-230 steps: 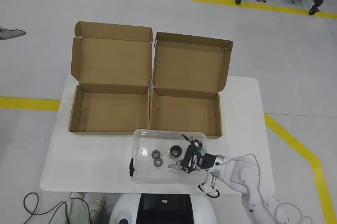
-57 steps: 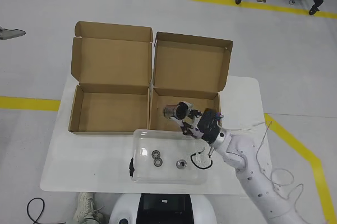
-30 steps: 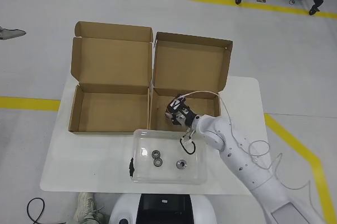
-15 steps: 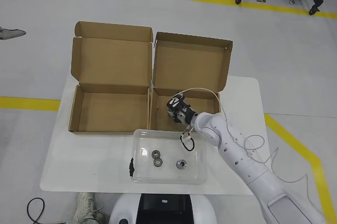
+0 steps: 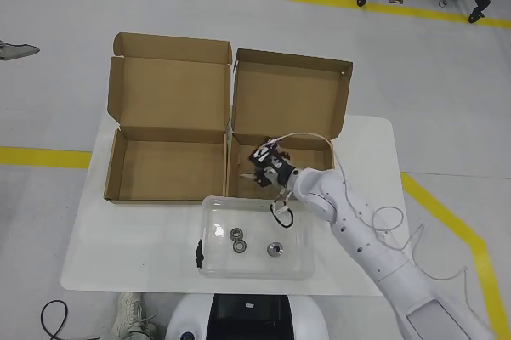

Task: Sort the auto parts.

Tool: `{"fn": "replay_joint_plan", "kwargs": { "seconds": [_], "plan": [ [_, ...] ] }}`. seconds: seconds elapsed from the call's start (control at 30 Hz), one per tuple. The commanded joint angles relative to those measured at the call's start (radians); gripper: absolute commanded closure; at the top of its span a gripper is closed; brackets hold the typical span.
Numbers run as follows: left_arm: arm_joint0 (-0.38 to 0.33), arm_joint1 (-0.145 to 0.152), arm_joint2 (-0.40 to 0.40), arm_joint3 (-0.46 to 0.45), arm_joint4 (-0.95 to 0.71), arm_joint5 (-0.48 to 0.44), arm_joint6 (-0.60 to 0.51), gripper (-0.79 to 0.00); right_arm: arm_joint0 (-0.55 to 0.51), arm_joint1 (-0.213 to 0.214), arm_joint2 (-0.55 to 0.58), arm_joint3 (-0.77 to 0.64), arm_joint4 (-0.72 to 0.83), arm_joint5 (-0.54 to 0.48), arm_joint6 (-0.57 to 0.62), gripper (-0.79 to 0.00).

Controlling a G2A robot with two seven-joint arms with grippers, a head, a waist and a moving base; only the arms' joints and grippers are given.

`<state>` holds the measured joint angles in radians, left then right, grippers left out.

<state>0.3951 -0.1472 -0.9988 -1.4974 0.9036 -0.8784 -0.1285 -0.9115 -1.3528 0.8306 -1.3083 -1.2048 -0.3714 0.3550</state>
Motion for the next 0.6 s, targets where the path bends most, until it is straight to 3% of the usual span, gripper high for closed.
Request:
{"fn": "replay_joint_plan", "kwargs": {
  "seconds": [0.0, 0.17, 0.5, 0.57],
  "plan": [
    [0.000, 0.000, 0.000, 0.000, 0.000, 0.000, 0.000, -0.785, -0.025, 0.010, 0.012, -0.065, -0.039, -0.022, 0.015, -0.767],
    [0.000, 0.000, 0.000, 0.000, 0.000, 0.000, 0.000, -0.785, -0.121, 0.035, 0.034, -0.250, -0.101, -0.066, 0.060, -0.785],
    [0.000, 0.000, 0.000, 0.000, 0.000, 0.000, 0.000, -0.785, -0.286, 0.082, 0.057, -0.493, -0.213, -0.279, 0.035, -0.782],
    [0.000, 0.000, 0.000, 0.000, 0.000, 0.000, 0.000, -0.785, -0.321, 0.091, 0.078, -0.520, -0.214, -0.302, 0.020, -0.683]
  ]
}}
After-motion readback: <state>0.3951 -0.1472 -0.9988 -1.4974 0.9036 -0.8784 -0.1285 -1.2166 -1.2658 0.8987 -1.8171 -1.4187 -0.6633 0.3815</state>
